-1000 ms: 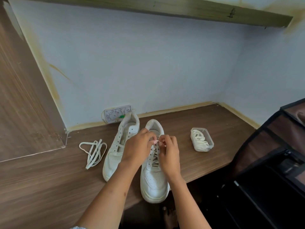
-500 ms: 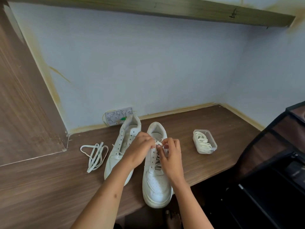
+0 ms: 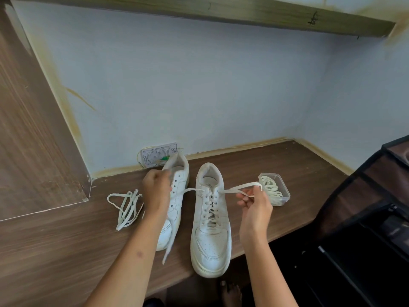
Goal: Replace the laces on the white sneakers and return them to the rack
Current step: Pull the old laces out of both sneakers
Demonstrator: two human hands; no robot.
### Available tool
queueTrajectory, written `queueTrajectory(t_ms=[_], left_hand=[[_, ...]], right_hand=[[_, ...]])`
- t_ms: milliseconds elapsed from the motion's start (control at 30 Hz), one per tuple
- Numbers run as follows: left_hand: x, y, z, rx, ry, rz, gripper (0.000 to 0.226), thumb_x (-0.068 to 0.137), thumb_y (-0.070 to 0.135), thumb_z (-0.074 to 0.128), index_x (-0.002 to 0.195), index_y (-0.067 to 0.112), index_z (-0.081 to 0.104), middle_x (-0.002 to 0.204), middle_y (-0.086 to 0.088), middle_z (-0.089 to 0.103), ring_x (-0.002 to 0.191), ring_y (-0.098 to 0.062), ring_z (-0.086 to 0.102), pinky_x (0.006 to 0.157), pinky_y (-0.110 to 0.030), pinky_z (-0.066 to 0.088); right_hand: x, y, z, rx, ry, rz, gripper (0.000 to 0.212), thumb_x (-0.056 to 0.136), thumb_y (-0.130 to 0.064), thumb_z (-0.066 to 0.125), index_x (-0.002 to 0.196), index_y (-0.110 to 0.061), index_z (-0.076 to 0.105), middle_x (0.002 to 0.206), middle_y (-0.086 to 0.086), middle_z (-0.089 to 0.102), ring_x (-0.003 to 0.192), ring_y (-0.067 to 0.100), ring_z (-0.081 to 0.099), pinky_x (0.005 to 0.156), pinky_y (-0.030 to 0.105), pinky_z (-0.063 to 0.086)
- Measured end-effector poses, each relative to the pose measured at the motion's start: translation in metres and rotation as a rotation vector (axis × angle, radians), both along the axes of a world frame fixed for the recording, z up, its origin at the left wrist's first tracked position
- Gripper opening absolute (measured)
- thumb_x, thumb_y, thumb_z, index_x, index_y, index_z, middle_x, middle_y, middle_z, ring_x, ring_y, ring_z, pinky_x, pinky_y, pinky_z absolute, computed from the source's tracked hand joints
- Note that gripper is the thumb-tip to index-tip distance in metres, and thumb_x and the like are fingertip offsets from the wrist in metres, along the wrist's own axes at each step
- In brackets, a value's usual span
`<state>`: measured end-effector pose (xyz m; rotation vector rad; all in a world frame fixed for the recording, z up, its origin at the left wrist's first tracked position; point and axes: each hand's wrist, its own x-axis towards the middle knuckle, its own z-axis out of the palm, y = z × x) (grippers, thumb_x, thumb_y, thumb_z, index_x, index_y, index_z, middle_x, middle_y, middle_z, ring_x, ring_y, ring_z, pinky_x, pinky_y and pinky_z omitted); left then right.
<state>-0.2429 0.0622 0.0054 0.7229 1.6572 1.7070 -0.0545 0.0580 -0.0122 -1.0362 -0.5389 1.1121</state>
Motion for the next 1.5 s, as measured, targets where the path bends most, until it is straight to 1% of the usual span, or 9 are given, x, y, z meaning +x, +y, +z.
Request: queueTrajectory(t_ms=[100,233,500,667,867,1133,1200,1267,1500], left_hand=[[0.003,-0.003,-0.009,-0.044,0.530,-0.061,0.011,0.084,0.015,0.061,0.081,0.024,0.055,0.075,0.009,0.055,0.067,-0.017,0.055,0.068,-0.035,0.042],[0.016,-0.005,-0.014,0.066,0.855,-0.386,0.023,0.091,0.018,0.061,0.108,0.034,0.062,0.102,0.013,0.051,0.086,-0.008,0.056,0.079,-0.035,0.051],[0.034,-0.006,-0.018,-0.057,1.338,-0.503,0.040,0.099,0.043,0.046,0.137,0.034,0.046,0.135,0.013,0.045,0.116,-0.012,0.050,0.099,-0.033,0.036],[0.033,-0.003,-0.019,-0.120,1.355,-0.501,0.032,0.098,0.044,0.043,0.128,0.036,0.051,0.132,0.013,0.043,0.115,-0.013,0.051,0.106,-0.038,0.029],[0.036,0.000,-0.019,-0.178,1.299,-0.491,0.021,0.094,0.042,0.047,0.112,0.037,0.058,0.126,0.011,0.041,0.119,-0.016,0.039,0.104,-0.039,0.026],[0.019,0.000,-0.026,0.057,0.818,-0.555,0.023,0.080,0.034,0.070,0.071,0.052,0.061,0.101,0.024,0.047,0.109,-0.013,0.047,0.099,-0.048,0.039],[0.017,-0.003,-0.022,0.023,0.636,-0.588,0.004,0.069,0.045,0.065,0.067,0.047,0.068,0.100,0.024,0.049,0.109,-0.012,0.050,0.101,-0.049,0.038],[0.016,-0.005,-0.017,-0.020,0.456,-0.636,0.018,0.057,0.048,0.064,0.063,0.033,0.073,0.100,0.016,0.053,0.106,-0.011,0.054,0.102,-0.046,0.039],[0.014,-0.006,-0.014,-0.002,0.488,-0.670,0.015,0.070,0.039,0.069,0.064,0.025,0.071,0.086,0.000,0.064,0.084,-0.013,0.059,0.080,-0.031,0.045]], right_hand=[[0.008,-0.001,0.000,-0.007,0.040,-0.030,0.017,0.098,-0.006,0.051,0.084,-0.008,0.060,0.090,0.011,0.066,0.081,0.016,0.071,0.080,0.027,0.054],[0.011,-0.007,-0.003,-0.063,-0.164,-0.027,0.021,0.093,-0.002,0.056,0.108,-0.012,0.067,0.111,0.001,0.068,0.095,0.005,0.066,0.091,0.024,0.050],[0.002,-0.035,-0.017,-0.033,-0.835,0.216,0.076,0.089,-0.005,0.065,0.150,-0.015,0.021,0.136,-0.003,0.030,0.120,0.011,0.044,0.094,0.024,0.040],[-0.022,-0.048,-0.030,0.037,-1.180,0.447,0.057,0.096,-0.039,0.055,0.143,-0.018,0.030,0.136,-0.002,0.032,0.129,0.015,0.038,0.101,0.024,0.036],[-0.035,-0.053,-0.041,-0.066,-1.523,0.529,0.102,0.086,-0.074,0.033,0.154,-0.009,-0.007,0.163,0.008,-0.005,0.150,0.021,-0.004,0.121,0.033,0.004],[-0.038,-0.050,-0.043,-0.067,-1.560,0.478,0.092,0.097,-0.059,0.035,0.152,-0.005,-0.014,0.162,0.011,-0.013,0.150,0.021,-0.011,0.118,0.029,-0.007],[-0.039,-0.049,-0.045,-0.058,-1.578,0.483,0.092,0.097,-0.060,0.034,0.152,-0.005,-0.015,0.162,0.011,-0.013,0.150,0.022,-0.012,0.118,0.029,-0.008],[-0.038,-0.047,-0.047,-0.042,-1.575,0.503,0.092,0.096,-0.061,0.034,0.152,-0.006,-0.014,0.163,0.010,-0.012,0.150,0.021,-0.011,0.117,0.028,-0.008],[-0.036,-0.044,-0.049,-0.015,-1.544,0.520,0.093,0.095,-0.064,0.034,0.153,-0.009,-0.013,0.163,0.008,-0.013,0.150,0.018,-0.012,0.119,0.028,-0.007]])
